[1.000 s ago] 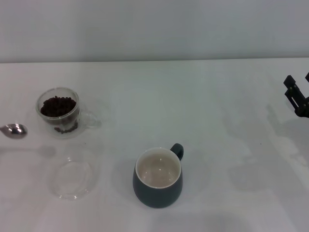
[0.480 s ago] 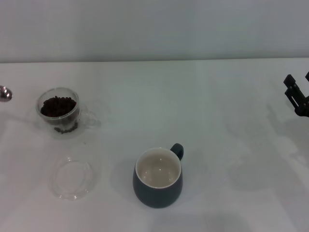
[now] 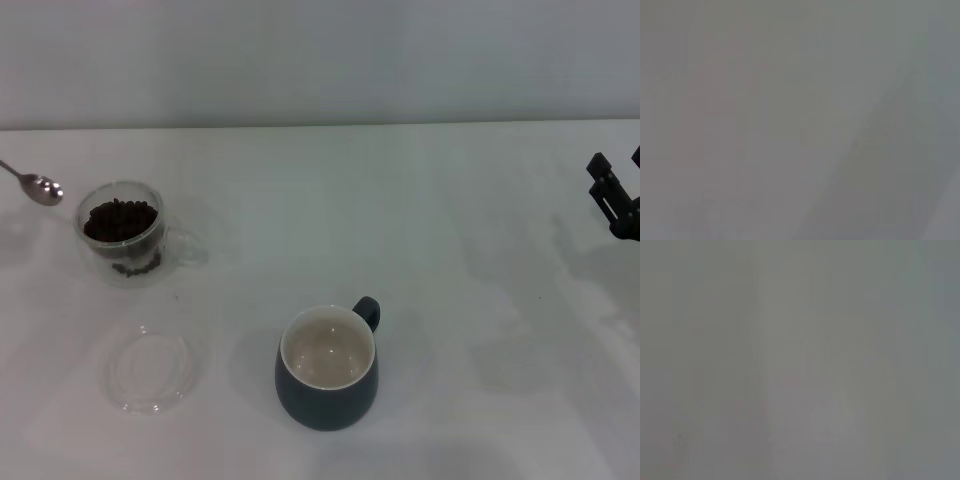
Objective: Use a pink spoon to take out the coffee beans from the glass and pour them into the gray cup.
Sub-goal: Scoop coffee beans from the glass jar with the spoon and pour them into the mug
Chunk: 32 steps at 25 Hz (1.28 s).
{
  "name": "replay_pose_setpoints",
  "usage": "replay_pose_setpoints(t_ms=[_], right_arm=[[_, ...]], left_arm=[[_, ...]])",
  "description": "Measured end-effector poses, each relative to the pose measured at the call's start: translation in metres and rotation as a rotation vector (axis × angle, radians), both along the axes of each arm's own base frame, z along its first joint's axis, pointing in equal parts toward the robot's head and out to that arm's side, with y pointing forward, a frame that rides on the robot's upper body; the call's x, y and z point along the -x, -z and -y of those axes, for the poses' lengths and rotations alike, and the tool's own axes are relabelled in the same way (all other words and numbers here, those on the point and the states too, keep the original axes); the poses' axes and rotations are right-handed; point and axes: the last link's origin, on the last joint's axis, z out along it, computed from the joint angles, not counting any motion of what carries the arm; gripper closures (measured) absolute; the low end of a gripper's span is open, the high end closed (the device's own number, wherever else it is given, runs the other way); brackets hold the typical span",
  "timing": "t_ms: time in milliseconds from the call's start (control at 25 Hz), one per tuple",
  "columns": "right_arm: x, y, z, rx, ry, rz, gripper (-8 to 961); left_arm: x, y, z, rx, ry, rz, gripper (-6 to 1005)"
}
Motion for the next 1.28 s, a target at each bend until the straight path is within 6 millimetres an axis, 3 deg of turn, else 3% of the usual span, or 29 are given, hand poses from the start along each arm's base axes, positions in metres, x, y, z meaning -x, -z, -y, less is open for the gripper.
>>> replay_pose_setpoints(t_ms=[640,1280], right_arm=[[0.008,0.001,-0.026,0.008,0.025,-0.002,340],[0.002,-0.007,-0.027,-0.032,0.055,-0.018,340]], left_arm=[[-0.010,0.039,-0.019,0.013,-0.057,0.009,862],[-0.016,0.074,-0.020,0.007,-0.053,-0.064,859]])
